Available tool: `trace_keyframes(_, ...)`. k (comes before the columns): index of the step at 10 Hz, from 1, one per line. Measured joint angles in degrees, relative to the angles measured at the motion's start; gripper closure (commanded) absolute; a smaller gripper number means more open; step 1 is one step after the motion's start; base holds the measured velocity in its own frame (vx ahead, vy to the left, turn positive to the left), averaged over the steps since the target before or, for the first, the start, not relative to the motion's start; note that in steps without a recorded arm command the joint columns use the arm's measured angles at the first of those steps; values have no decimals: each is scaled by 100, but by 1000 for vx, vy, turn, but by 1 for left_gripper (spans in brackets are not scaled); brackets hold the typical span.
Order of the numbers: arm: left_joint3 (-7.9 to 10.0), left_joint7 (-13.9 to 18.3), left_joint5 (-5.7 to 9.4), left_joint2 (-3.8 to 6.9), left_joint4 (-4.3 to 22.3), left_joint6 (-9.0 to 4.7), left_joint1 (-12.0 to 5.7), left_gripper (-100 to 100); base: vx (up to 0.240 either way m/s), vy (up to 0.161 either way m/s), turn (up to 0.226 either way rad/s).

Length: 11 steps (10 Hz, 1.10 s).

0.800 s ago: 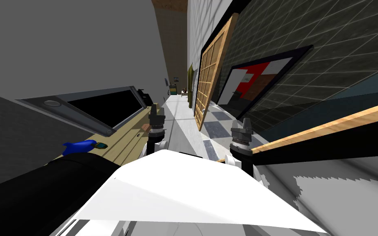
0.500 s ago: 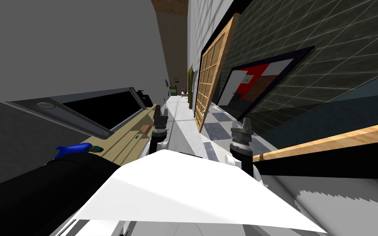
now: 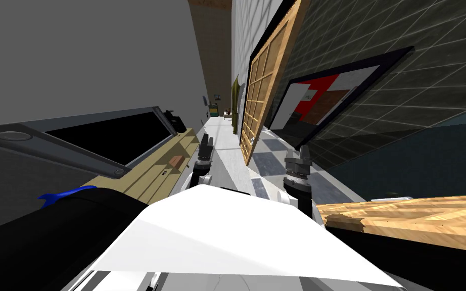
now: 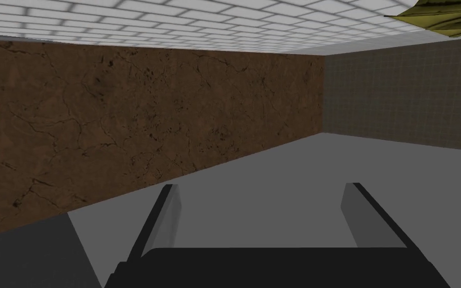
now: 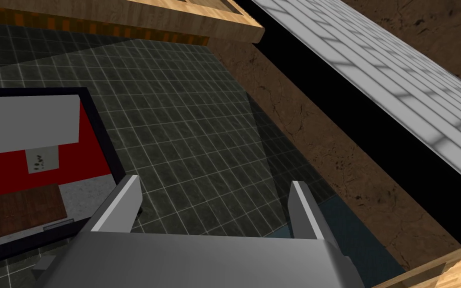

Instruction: Push the door open

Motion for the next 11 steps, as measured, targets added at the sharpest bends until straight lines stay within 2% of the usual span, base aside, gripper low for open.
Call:
trace_keyframes(3,-281,-343,-116,145,425,-98,-176,-100,185,-11,16)
trace_keyframes(4,-367,-459,-146,211,601,-173,-219,-100,173,-6,17)
trace_keyframes(6,-571,-672,-226,297,765,-229,-243,-100,155,15,13)
trace_keyframes(11,-979,-1155,-396,435,1315,-362,-443,-100,117,11,13)
